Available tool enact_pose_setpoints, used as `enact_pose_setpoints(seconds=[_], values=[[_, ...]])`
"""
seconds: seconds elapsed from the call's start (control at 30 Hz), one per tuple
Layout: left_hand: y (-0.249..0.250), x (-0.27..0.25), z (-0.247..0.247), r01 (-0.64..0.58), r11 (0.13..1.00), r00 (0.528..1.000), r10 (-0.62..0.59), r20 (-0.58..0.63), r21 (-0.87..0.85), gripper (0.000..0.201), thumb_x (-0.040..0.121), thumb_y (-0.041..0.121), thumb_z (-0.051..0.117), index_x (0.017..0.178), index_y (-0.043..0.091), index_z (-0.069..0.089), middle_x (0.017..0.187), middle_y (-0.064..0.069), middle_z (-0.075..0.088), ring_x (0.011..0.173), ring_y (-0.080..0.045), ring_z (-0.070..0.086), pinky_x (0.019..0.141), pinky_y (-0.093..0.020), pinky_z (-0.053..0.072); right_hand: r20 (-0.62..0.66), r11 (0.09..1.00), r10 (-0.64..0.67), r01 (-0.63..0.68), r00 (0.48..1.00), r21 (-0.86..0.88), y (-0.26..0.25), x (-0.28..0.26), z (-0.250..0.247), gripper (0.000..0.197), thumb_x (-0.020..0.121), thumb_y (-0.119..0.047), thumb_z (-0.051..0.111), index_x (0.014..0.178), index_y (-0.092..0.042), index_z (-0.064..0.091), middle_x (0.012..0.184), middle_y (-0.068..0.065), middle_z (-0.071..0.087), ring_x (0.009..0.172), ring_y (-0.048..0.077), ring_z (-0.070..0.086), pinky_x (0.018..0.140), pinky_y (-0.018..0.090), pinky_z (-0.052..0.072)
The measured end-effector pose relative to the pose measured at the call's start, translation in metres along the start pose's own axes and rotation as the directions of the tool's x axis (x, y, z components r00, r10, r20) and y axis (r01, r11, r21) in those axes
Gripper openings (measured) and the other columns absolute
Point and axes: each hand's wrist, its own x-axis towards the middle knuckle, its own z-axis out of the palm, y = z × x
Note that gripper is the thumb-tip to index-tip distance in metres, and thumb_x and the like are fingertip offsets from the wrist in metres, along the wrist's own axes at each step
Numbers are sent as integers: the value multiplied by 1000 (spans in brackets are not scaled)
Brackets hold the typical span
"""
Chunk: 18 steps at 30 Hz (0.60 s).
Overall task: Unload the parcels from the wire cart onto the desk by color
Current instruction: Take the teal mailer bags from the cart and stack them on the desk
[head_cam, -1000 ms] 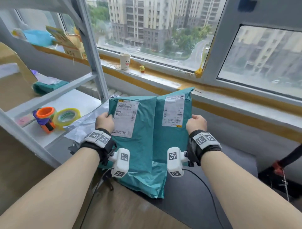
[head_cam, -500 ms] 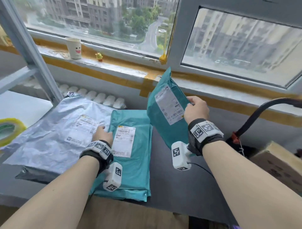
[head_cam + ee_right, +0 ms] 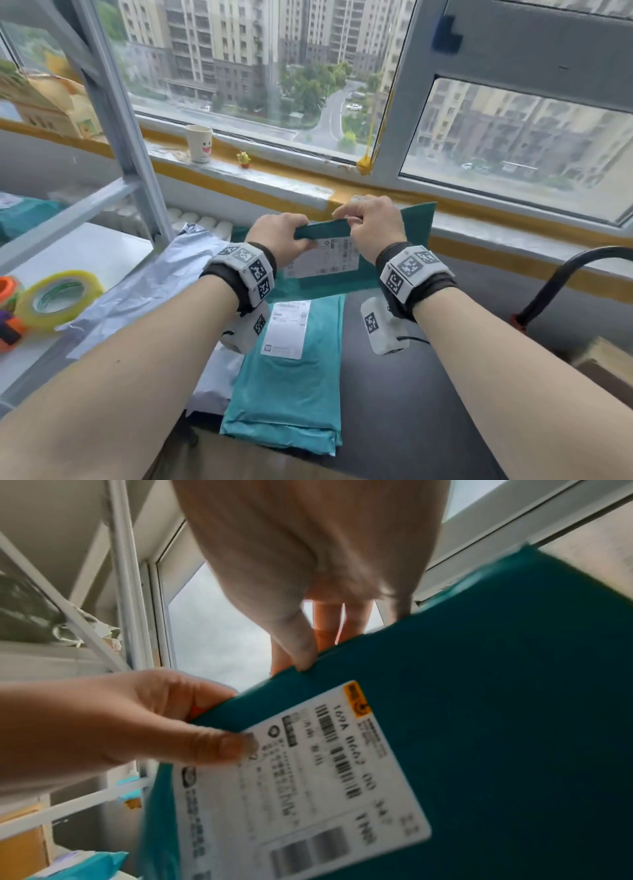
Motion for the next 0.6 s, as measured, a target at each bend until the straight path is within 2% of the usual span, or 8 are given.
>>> enact_pose_setpoints(seconds=[0.07, 0.13, 0.2, 0.27, 0.37, 0.43, 0.53, 0.6], values=[[-6, 3, -6, 116, 983, 992, -121, -26, -143, 20, 87, 41, 59, 96, 24, 62, 90, 1, 65, 85, -21, 62, 74, -31, 50, -138, 999, -3, -1, 990, -35, 0, 4, -3, 37, 88, -14, 54, 122, -27, 62, 121, 1, 55, 116, 22, 44, 106, 35, 32], [-17, 3, -7, 235, 887, 967, -256, 1, -398, 18, 87, 38, 62, 95, 21, 63, 89, 0, 66, 78, -18, 62, 69, -30, 52, -196, 995, 102, -99, 975, 25, 6, 7, -3, 50, 88, -18, 56, 137, -24, 47, 133, 5, 46, 124, 24, 40, 109, 34, 30], [-28, 0, -5, 337, 723, 928, -365, 81, -603, 18, 88, 31, 64, 95, 15, 63, 91, -5, 66, 69, -15, 61, 61, -26, 51, -84, 959, 268, -257, 960, 120, 16, 12, 5, 57, 88, -23, 57, 142, -20, 39, 142, 7, 43, 130, 25, 40, 109, 31, 29], [-39, -7, 3, 451, 610, 876, -444, 191, -652, 25, 88, 31, 64, 100, 10, 65, 93, -8, 66, 68, -16, 61, 61, -25, 51, 136, 888, 409, -428, 902, 168, 26, 10, 22, 56, 89, -32, 58, 139, -13, 43, 139, 9, 50, 126, 27, 49, 105, 33, 37], [-60, -20, 32, 611, 508, 777, -531, 337, -607, 31, 86, 32, 67, 103, 7, 65, 94, -11, 67, 81, -25, 65, 79, -34, 54, 470, 697, 507, -664, 723, 269, 37, -8, 59, 32, 90, -29, 60, 111, -6, 58, 104, 13, 65, 81, 25, 69, 73, 33, 56], [-76, -31, 56, 715, 425, 688, -566, 454, -554, 46, 78, 35, 74, 106, 0, 65, 99, -13, 69, 91, -29, 67, 88, -40, 54, 598, 585, 513, -761, 615, 281, 43, -23, 81, 9, 89, -12, 62, 95, -10, 56, 87, 13, 59, 44, 14, 56, 54, 26, 53], [-89, -49, 84, 812, 456, 582, -578, 572, -364, 63, 70, 46, 77, 111, 0, 63, 105, -12, 68, 96, -30, 66, 88, -40, 53, 652, 579, 534, -795, 538, 181, 57, -37, 104, 21, 84, 7, 60, 102, -4, 61, 101, 21, 64, 69, 23, 58, 84, 45, 55], [-87, -60, 88, 788, 577, 578, -571, 584, -216, 54, 77, 47, 71, 105, 2, 63, 94, -9, 64, 81, -22, 62, 70, -29, 52, 662, 630, 551, -773, 509, 71, 64, -47, 113, 33, 83, 9, 60, 115, 2, 60, 114, 21, 66, 82, 28, 61, 91, 45, 52]])
